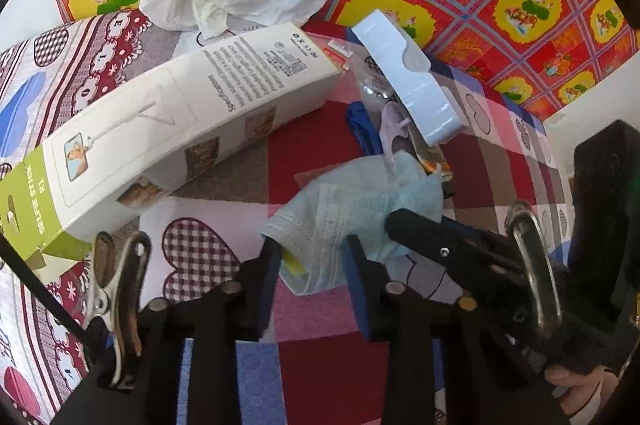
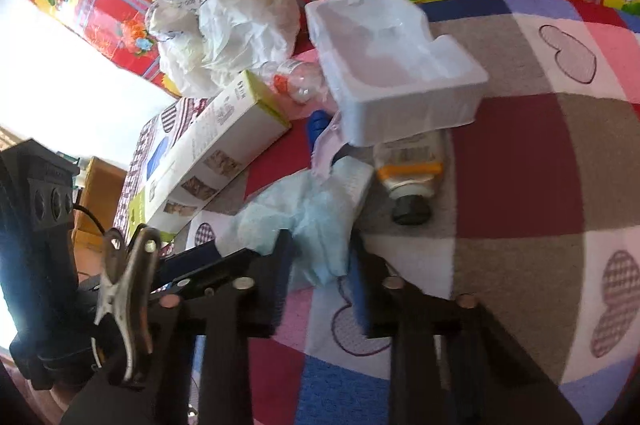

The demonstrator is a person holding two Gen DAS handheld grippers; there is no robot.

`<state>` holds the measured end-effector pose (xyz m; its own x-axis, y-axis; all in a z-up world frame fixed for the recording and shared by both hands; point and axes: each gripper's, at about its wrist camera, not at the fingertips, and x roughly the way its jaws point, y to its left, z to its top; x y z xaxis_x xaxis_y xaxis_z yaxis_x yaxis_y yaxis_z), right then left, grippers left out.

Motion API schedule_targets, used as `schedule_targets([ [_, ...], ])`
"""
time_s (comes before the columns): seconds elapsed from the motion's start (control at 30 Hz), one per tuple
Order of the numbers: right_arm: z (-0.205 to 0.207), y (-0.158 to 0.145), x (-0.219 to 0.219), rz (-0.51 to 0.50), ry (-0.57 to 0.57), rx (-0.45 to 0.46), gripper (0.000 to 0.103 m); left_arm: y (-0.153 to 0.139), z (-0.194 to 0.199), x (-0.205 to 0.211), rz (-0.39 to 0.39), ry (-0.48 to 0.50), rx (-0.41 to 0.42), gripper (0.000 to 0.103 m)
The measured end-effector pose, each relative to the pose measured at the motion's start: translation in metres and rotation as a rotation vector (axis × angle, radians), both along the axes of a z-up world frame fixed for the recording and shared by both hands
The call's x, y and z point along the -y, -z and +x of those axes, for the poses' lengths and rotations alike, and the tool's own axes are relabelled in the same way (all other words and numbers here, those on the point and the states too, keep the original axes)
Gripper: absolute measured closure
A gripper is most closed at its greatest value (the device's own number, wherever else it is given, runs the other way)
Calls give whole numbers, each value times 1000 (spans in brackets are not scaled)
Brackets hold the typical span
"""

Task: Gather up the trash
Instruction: 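Close the left tool on the face mask while the right tool pinches it, then lift the light blue face mask off the blanket with both tools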

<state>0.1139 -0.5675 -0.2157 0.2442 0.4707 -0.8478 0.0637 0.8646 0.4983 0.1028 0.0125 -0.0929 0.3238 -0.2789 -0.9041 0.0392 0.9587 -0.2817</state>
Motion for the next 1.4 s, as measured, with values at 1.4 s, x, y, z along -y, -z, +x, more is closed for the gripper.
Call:
schedule_targets([
  [1.4,-100,-75,75,-7,190,126,87,-54,-56,87,-37,259,73,82],
])
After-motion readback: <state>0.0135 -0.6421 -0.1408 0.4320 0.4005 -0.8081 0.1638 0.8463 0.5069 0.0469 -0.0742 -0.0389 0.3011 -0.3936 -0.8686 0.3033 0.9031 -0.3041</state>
